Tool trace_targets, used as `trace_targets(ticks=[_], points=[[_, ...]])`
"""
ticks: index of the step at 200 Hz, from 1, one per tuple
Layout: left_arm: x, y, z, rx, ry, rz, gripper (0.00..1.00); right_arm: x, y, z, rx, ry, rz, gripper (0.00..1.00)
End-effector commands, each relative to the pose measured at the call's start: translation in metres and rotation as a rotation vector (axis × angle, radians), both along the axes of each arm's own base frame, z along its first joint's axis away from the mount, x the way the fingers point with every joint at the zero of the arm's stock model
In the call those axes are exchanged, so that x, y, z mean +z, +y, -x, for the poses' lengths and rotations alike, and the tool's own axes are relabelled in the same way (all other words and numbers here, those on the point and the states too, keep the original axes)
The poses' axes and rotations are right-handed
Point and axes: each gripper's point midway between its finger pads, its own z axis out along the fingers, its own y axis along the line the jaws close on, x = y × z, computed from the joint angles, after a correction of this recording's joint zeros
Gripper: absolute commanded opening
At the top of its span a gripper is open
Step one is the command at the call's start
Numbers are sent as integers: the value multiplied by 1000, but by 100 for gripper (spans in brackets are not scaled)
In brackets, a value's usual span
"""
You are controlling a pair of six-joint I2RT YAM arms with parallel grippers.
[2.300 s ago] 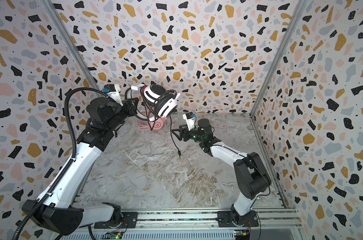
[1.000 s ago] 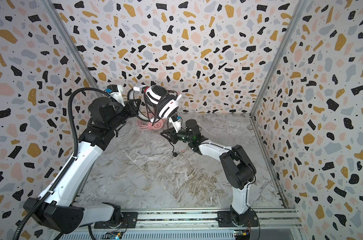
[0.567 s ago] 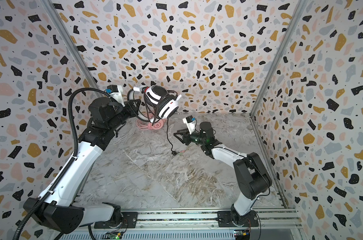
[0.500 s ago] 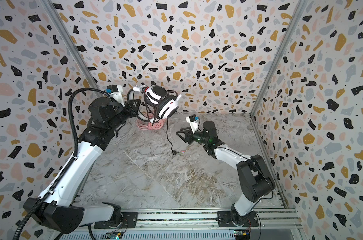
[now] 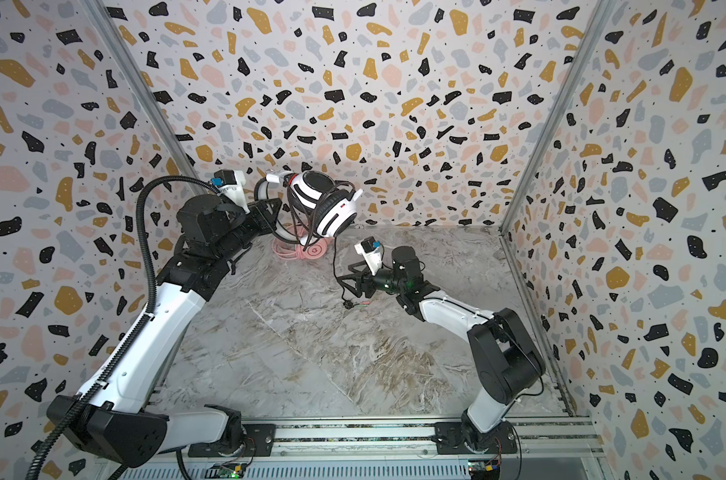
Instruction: Wrap the headphones
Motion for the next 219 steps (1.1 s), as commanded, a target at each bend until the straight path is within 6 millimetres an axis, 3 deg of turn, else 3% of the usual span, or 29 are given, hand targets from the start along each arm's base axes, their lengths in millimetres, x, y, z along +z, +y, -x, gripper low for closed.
trace_targets(ticks=[1, 35, 63, 92, 123, 167, 195, 219], points=[[43, 0, 6, -12, -132, 77, 0, 21, 14, 2, 40, -51, -27, 68], [43, 0, 6, -12, -130, 73, 0, 14, 27, -1, 48, -39, -21, 64], [44, 0, 7, -19, -131, 67, 0, 8, 24, -16, -2, -35, 2, 22], [44, 0, 11, -25, -133, 52, 0, 29, 6, -42, -92, -72, -8, 4], [38, -1, 15, -36, -127, 49, 0, 87, -23, -82, -233, -177, -36, 0], [27, -2, 17, -46, -105, 41, 0, 210, -65, -124, -374, -359, -141, 0], [20, -3, 17, -48, -91, 33, 0, 289, -75, -125, -386, -474, -196, 0], [13, 1, 15, -27, -80, 22, 0, 330, -77, -103, -355, -528, -238, 0]])
